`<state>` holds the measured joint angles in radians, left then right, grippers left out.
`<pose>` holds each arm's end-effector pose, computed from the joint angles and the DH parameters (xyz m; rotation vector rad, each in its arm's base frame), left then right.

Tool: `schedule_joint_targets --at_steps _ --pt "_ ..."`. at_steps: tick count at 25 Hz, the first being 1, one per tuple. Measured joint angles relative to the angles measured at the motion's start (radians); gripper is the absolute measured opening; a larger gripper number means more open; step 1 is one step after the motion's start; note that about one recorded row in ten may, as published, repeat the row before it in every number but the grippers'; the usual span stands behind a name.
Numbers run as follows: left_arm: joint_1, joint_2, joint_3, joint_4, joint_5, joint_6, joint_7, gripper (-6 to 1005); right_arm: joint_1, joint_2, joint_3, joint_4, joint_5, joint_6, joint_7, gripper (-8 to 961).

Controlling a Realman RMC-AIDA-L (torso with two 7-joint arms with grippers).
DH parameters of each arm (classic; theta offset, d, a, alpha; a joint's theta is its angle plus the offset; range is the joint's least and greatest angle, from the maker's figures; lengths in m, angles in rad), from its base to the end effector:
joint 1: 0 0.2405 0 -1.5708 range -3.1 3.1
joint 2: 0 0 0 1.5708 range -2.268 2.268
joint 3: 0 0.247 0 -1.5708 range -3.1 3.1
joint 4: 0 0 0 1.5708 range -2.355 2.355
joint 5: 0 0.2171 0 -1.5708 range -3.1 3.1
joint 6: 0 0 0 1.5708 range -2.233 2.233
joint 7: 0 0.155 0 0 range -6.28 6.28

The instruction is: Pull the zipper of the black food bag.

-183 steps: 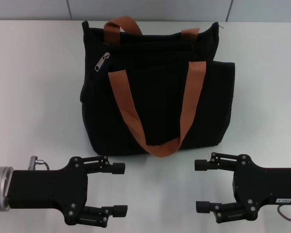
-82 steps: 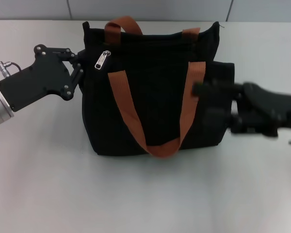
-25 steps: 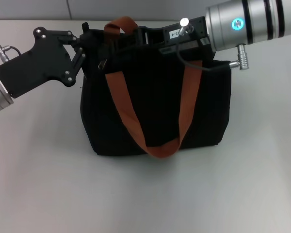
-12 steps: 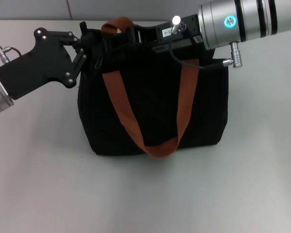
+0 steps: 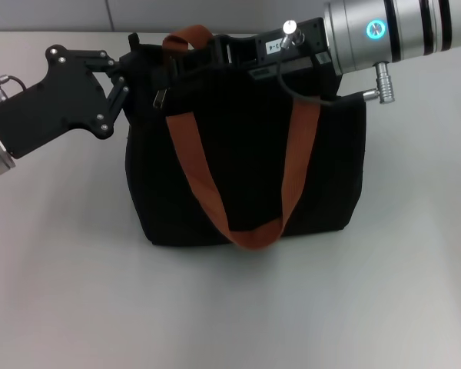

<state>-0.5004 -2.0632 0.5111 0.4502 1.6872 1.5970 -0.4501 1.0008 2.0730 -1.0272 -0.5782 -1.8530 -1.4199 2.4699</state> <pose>-0.2594 0.3375 0.0218 -2.2247 0.2567 -0.7896 0.0702 0.4023 -0.0536 2.5282 -1.4509 -0.5681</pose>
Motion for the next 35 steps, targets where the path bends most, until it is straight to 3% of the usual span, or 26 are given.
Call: schedule_joint_targets --at_steps 25,35 --pt "-0.028 -0.002 0.008 0.004 -0.022 0.016 -0.007 26 0.01 0.004 -0.038 -0.001 -0.013 0.05 0.014 438" --pt "-0.033 -0.003 0.011 0.004 -0.023 0.039 -0.009 27 0.012 0.004 -0.06 -0.004 -0.018 0.063 0.009 363"
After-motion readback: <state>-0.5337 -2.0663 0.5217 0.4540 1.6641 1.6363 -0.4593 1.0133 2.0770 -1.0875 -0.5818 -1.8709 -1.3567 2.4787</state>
